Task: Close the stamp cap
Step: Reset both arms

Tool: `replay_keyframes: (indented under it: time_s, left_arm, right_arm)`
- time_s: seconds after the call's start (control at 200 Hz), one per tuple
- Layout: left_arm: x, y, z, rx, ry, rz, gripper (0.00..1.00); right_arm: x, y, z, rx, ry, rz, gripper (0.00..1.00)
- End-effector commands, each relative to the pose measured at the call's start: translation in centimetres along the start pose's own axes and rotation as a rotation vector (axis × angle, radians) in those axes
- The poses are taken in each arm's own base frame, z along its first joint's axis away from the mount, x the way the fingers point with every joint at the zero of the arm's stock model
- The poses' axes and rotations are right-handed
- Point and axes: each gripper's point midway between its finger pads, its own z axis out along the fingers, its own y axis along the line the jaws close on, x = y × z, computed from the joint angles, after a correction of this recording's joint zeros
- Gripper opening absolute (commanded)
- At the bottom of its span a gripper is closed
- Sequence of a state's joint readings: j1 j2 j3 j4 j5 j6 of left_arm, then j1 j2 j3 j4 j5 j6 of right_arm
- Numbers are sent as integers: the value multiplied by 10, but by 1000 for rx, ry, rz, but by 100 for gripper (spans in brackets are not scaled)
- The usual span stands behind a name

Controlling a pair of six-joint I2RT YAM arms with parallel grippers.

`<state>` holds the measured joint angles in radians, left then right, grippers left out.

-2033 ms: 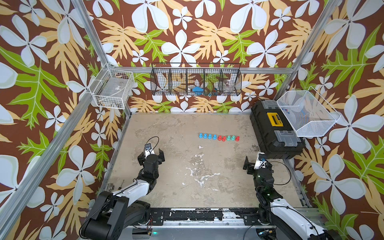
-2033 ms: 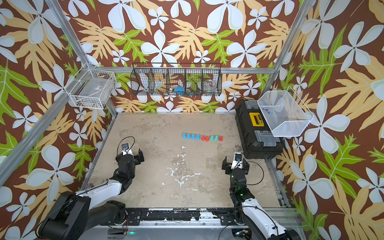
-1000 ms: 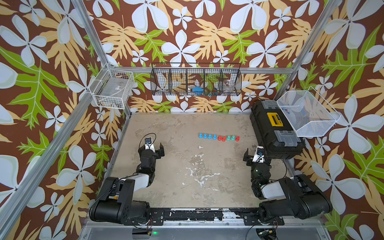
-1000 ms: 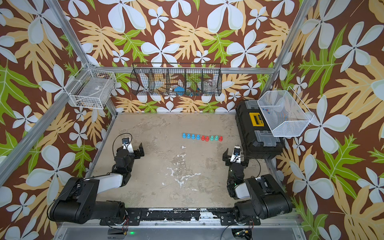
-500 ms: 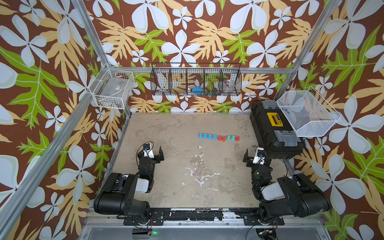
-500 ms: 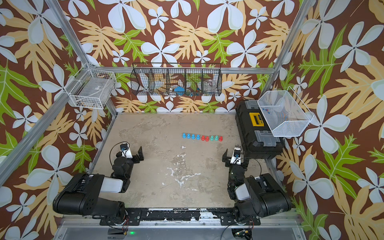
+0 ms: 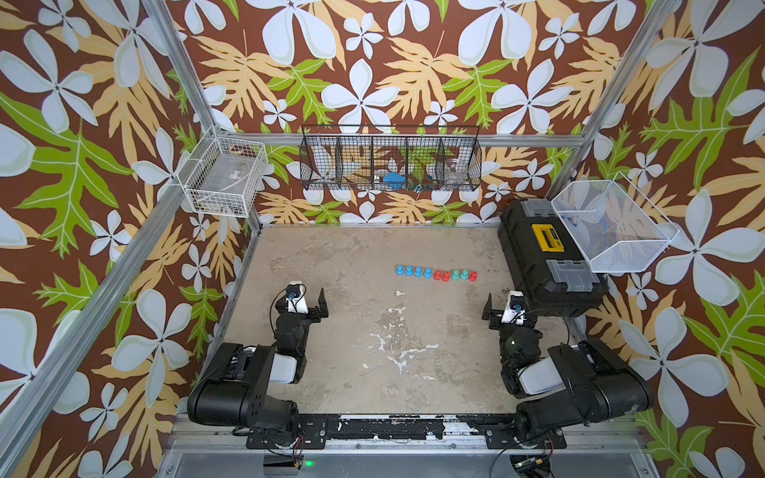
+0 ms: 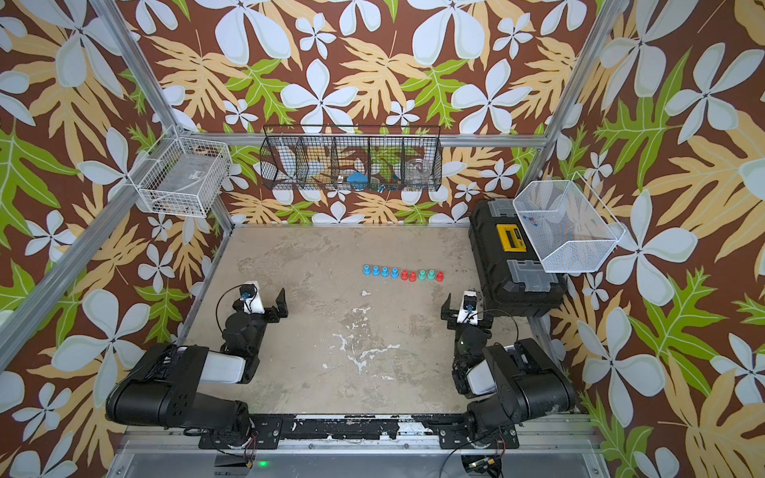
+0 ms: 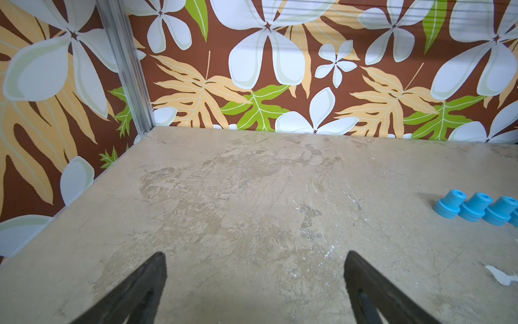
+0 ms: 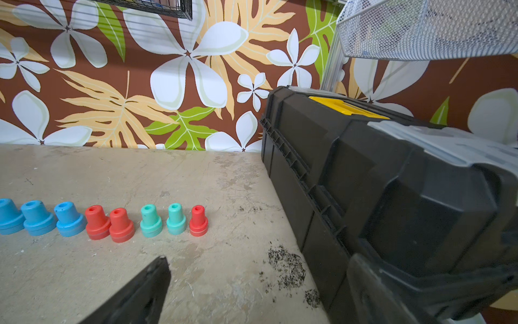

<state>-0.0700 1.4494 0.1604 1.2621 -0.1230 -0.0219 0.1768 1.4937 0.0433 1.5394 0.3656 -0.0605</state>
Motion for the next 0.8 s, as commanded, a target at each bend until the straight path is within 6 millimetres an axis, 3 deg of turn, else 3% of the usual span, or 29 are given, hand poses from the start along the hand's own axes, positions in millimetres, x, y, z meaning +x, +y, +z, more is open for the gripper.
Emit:
replay_keyframes:
  time_s: [0.0, 0.165, 0.34, 0.796]
  left_arm:
    - [-1, -5, 2, 45, 2, -7, 100]
    - [-2, -8, 1, 66, -4, -2, 100]
    - [-3, -18, -3, 126, -16, 22, 100]
    - [-2, -7, 0, 57, -7, -7, 100]
  right_arm:
    - [4, 1, 7, -3, 29, 9, 100]
    - [17, 0, 33, -28, 129, 50, 100]
    - [16, -1, 32, -28, 123, 52, 100]
    - [15, -1, 32, -28, 120, 53, 100]
